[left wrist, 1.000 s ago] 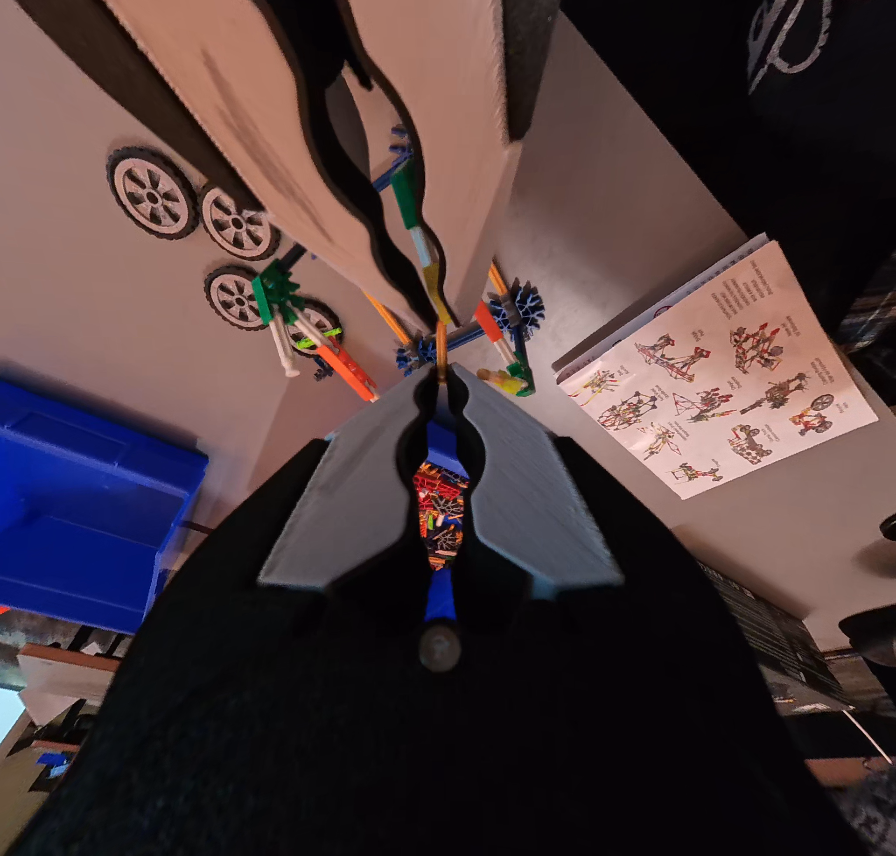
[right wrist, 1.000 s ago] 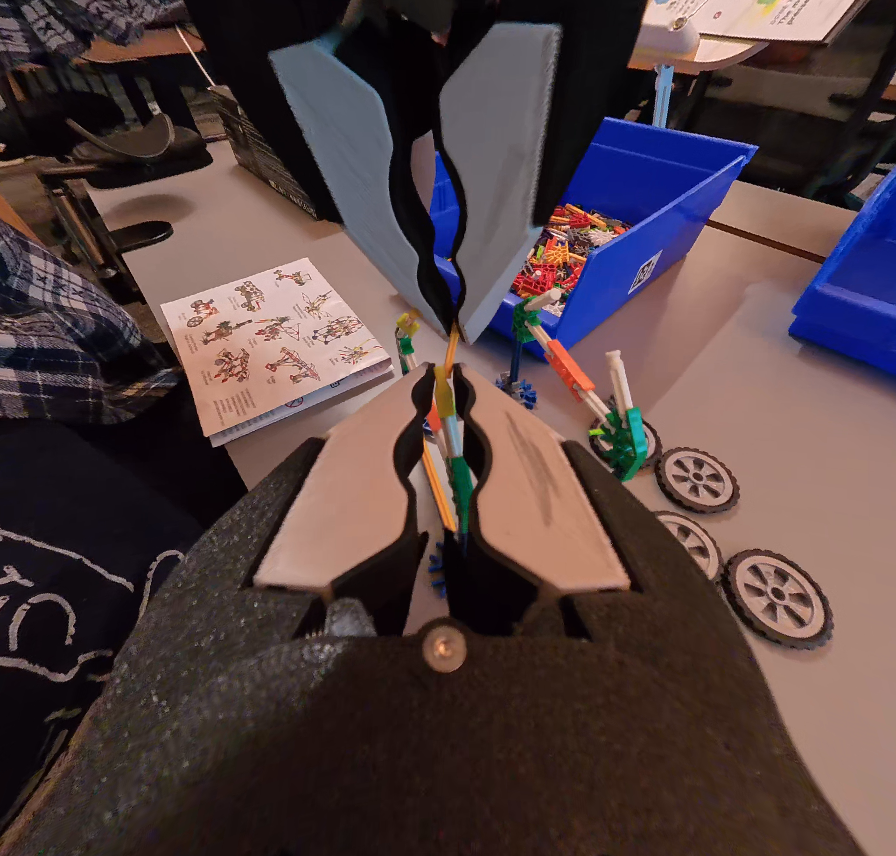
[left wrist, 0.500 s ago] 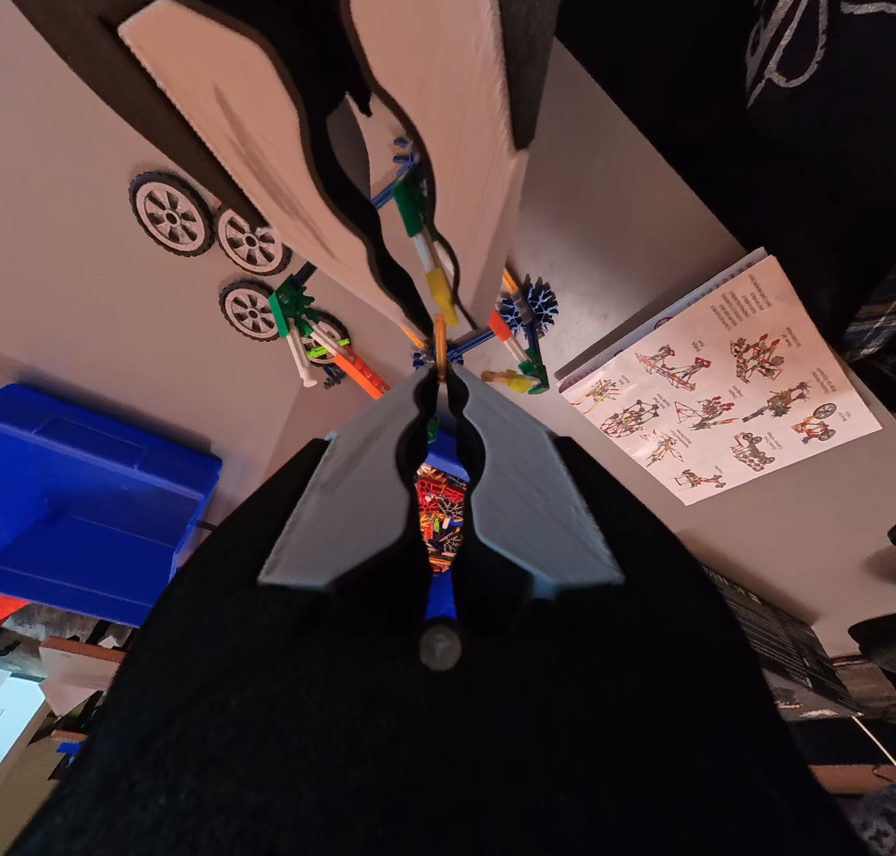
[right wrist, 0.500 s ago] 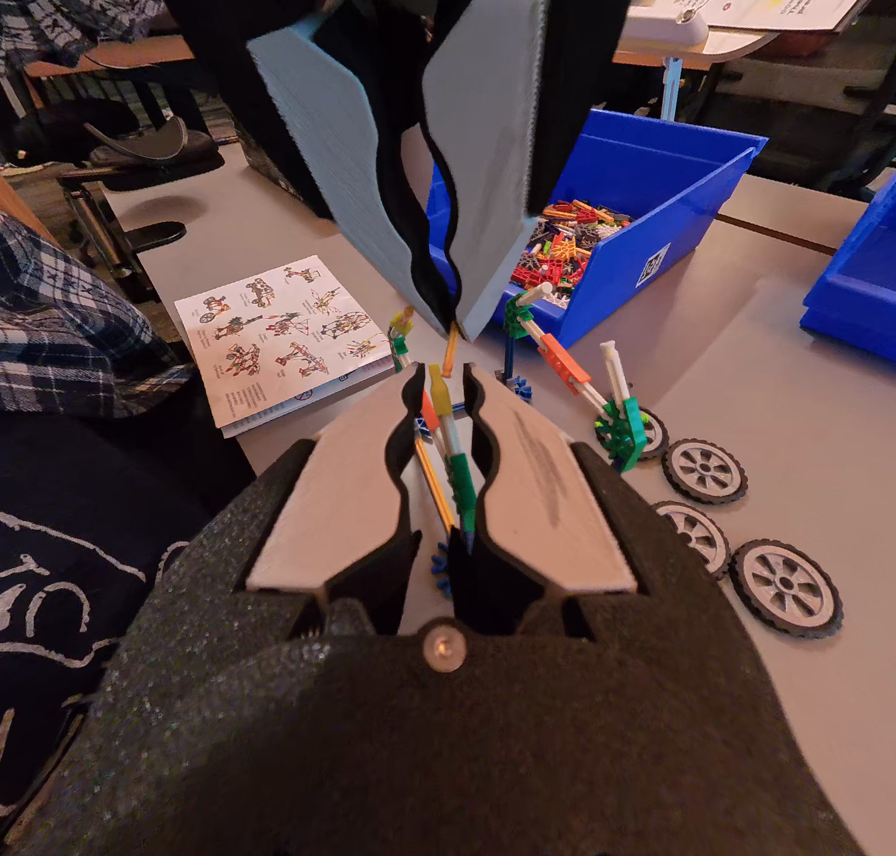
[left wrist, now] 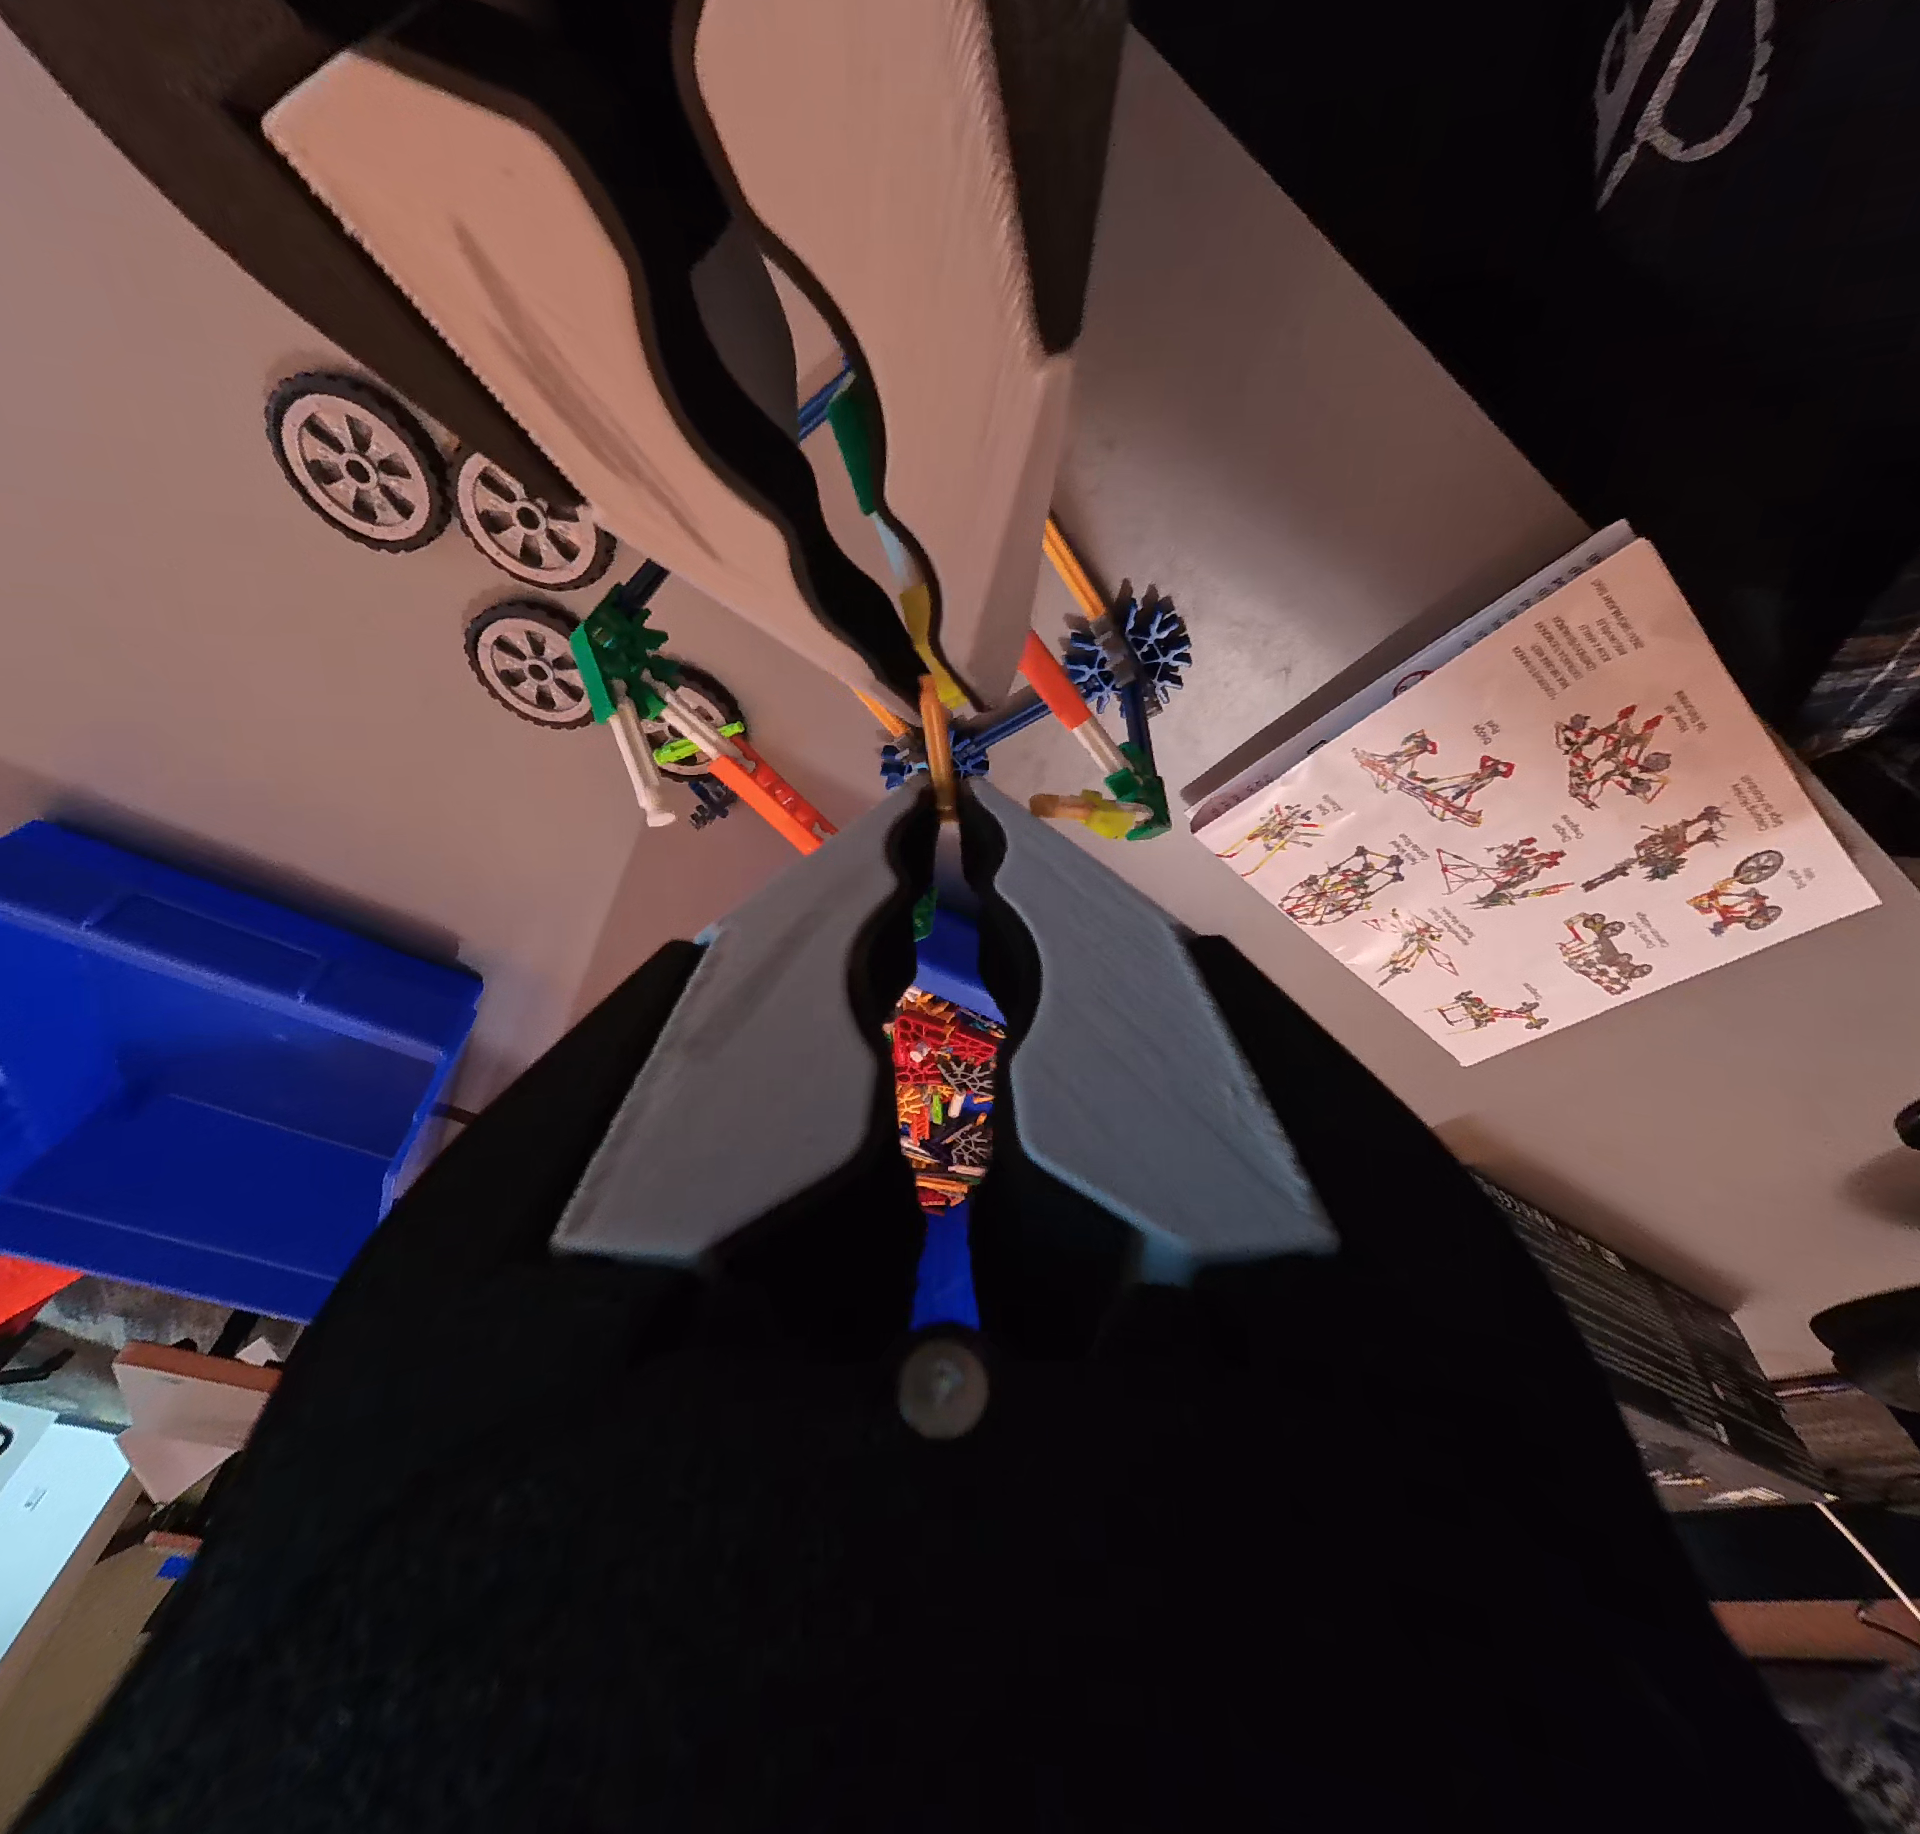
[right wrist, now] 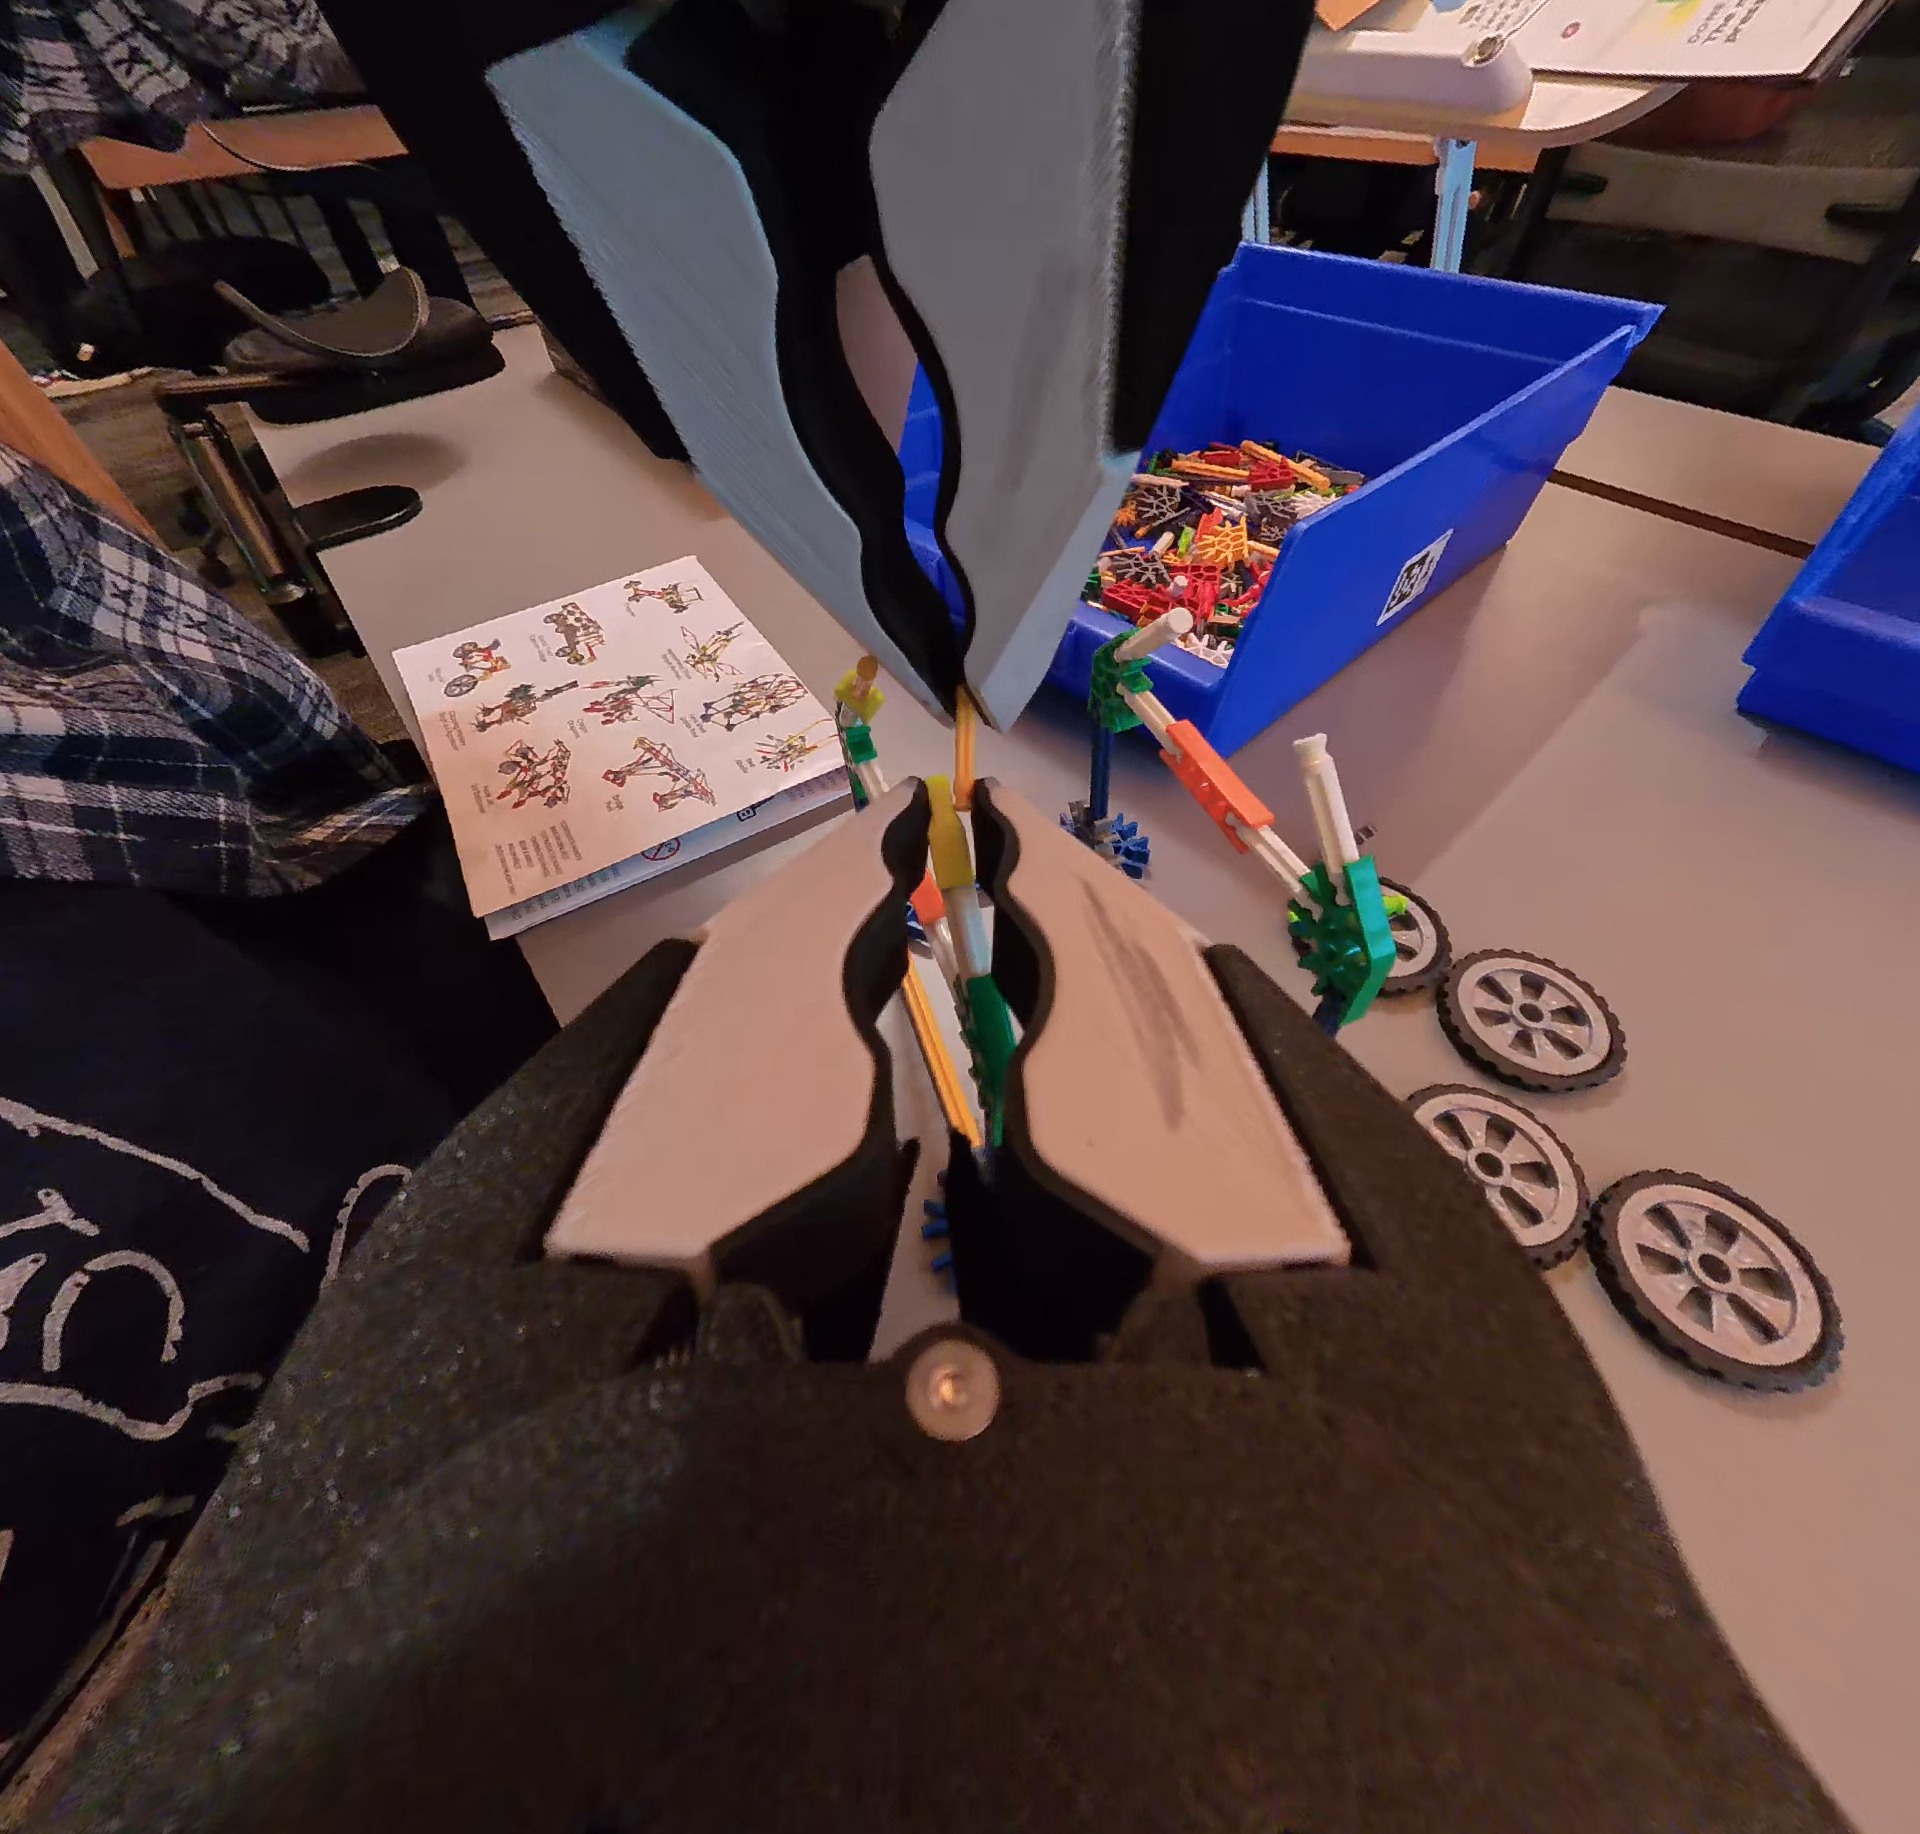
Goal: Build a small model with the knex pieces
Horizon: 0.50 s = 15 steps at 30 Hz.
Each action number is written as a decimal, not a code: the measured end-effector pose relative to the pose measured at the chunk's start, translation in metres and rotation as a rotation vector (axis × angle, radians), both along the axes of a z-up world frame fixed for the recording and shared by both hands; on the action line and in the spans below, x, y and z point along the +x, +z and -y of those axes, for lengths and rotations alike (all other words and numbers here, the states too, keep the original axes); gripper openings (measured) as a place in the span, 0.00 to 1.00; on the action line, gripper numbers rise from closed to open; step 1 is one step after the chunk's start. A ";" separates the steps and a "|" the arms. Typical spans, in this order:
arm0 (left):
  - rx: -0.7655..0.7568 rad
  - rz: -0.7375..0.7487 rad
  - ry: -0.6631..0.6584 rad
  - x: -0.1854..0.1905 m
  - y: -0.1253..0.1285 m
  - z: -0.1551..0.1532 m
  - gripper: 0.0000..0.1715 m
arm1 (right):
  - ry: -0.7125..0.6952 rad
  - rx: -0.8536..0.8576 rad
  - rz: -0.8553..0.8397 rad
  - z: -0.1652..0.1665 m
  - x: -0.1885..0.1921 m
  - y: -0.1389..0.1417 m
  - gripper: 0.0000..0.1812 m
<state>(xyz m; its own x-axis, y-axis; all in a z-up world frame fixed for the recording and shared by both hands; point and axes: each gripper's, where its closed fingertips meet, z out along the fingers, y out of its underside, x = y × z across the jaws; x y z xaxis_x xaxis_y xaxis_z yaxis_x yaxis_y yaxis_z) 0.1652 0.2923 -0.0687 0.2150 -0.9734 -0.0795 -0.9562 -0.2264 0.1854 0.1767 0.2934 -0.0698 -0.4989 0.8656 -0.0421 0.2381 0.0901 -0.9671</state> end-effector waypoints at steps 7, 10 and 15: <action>0.002 0.013 0.003 0.000 0.000 0.002 0.01 | 0.013 -0.011 -0.003 0.002 0.001 0.000 0.04; -0.002 -0.011 -0.011 -0.001 0.000 0.002 0.01 | 0.016 -0.010 0.001 0.003 0.000 0.000 0.04; 0.008 -0.039 -0.029 0.000 0.001 0.001 0.00 | 0.023 -0.022 0.013 0.005 0.002 -0.001 0.05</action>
<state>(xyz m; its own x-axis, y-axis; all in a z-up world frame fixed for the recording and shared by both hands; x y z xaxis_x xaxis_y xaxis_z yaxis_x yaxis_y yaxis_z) 0.1654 0.2908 -0.0679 0.1831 -0.9784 -0.0956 -0.9544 -0.2002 0.2213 0.1783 0.2886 -0.0706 -0.5179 0.8528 -0.0674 0.2489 0.0749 -0.9656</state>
